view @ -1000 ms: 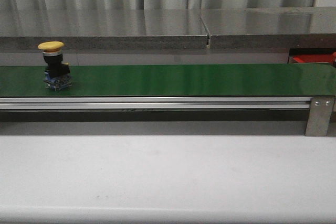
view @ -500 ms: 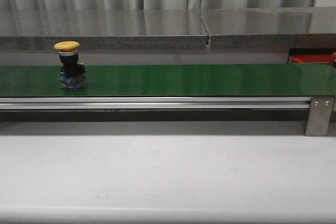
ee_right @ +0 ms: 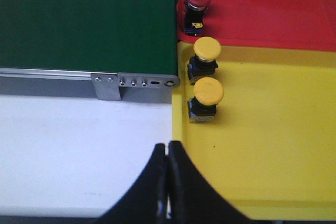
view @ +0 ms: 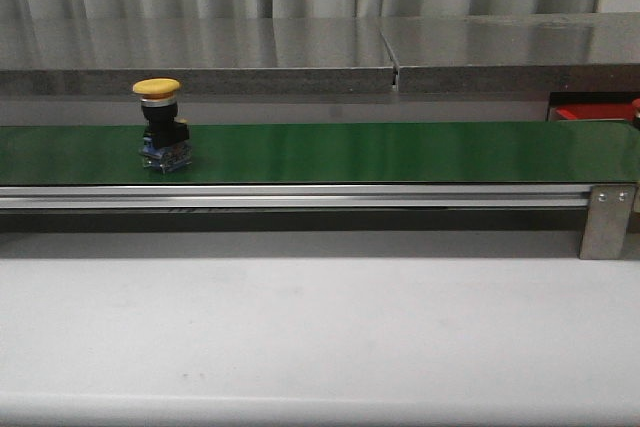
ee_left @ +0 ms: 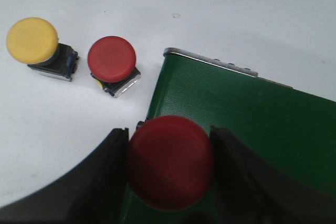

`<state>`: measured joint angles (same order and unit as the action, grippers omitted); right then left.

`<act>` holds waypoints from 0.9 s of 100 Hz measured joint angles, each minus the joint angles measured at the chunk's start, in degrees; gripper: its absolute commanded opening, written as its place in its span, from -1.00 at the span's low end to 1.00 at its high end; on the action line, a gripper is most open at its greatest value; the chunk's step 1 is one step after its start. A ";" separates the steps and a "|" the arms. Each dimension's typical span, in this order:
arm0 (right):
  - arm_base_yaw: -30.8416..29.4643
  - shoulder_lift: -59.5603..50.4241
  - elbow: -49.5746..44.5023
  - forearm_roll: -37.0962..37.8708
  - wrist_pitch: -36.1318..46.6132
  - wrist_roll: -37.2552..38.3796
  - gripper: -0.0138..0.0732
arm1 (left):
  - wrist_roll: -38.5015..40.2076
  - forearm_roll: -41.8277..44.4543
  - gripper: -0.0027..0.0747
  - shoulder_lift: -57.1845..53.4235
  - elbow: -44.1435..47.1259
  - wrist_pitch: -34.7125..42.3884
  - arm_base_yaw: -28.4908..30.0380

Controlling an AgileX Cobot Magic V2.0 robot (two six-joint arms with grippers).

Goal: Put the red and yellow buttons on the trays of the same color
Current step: 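Set the red button on the belt behind the yellow one, release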

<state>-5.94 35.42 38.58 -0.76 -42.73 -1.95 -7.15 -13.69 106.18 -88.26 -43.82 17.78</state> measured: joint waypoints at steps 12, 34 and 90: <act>0.00 0.00 0.00 0.09 0.00 0.00 -0.95 | -0.22 0.00 -0.47 0.70 0.00 0.00 -0.78; 0.00 0.00 0.00 0.09 0.00 0.00 -0.95 | -0.22 -0.36 -0.19 2.18 0.26 -0.26 -0.82; 0.00 0.00 0.00 0.09 0.00 0.00 -0.95 | -1.60 -1.69 0.58 -3.26 0.49 -0.60 -1.28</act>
<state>-5.94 35.42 38.58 -0.67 -42.73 -1.95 -8.75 -15.38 102.92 -87.77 -44.42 16.50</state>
